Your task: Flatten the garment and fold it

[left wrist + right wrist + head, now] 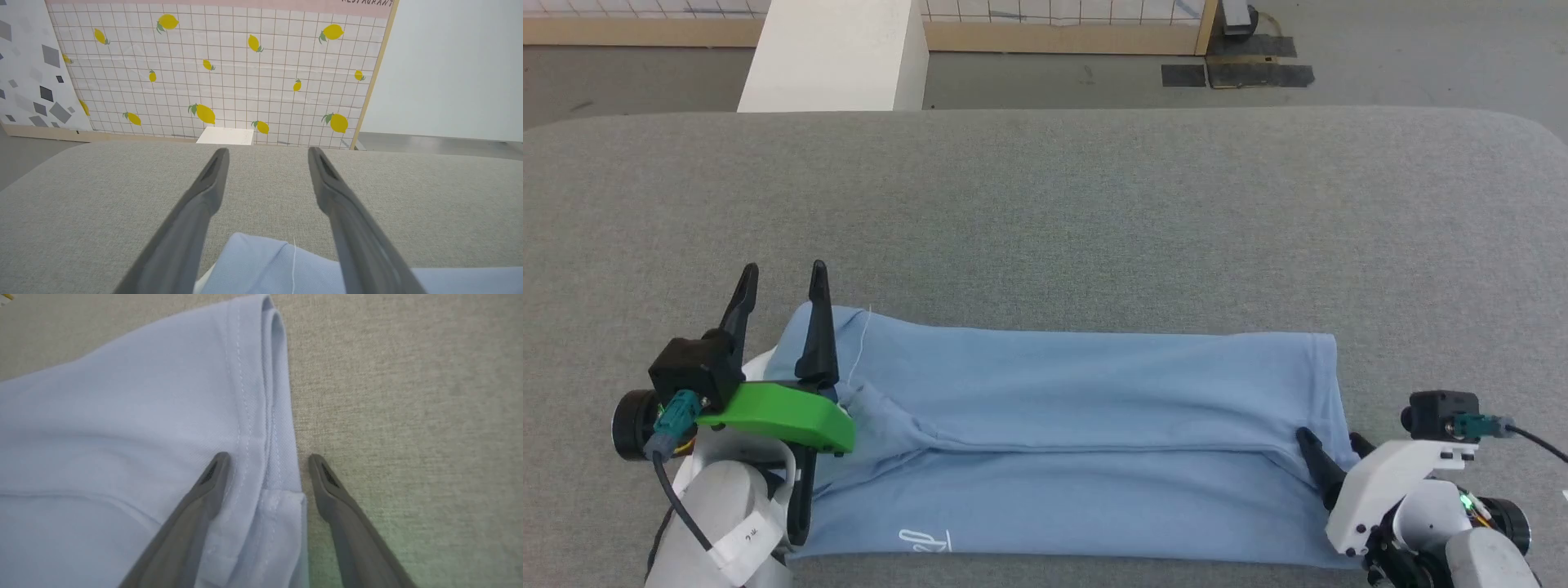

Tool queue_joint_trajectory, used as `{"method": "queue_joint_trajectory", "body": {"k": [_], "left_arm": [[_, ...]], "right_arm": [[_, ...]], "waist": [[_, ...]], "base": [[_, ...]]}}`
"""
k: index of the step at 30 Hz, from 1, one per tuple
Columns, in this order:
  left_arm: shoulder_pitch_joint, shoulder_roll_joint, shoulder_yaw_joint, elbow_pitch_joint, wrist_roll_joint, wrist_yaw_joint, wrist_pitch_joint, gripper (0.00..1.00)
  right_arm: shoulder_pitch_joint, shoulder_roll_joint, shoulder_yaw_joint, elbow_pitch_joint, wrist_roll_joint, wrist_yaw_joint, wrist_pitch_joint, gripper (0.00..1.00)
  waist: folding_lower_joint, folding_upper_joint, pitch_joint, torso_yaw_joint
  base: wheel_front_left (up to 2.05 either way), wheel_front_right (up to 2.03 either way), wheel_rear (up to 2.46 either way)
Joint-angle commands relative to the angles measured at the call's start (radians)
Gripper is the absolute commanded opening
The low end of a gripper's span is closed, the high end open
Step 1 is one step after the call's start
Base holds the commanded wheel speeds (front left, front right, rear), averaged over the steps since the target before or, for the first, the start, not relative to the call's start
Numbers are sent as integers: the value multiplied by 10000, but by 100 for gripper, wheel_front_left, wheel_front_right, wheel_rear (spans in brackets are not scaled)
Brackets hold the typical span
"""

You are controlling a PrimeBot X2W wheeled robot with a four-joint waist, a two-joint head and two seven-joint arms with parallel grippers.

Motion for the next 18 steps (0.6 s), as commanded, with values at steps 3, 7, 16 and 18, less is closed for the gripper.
{"method": "queue_joint_trajectory", "body": {"k": [3,7,16,18], "left_arm": [[-75,-157,148,175,206,-182,-46,100],[-52,-255,332,277,302,-321,-46,100],[103,-449,729,370,465,-496,-47,100],[139,-481,789,399,481,-542,-47,100]], "right_arm": [[110,69,440,355,182,-13,817,36],[195,69,569,64,280,-13,1115,0],[341,70,-849,-1007,-604,-13,737,0],[323,70,-1495,-1213,-1201,-13,688,0]], "waist": [[1,0,21,4],[1,0,63,16],[1,0,-1,-35],[1,0,-6,-52]], "base": [[0,0,0],[0,0,0],[0,0,0],[0,0,0]]}}
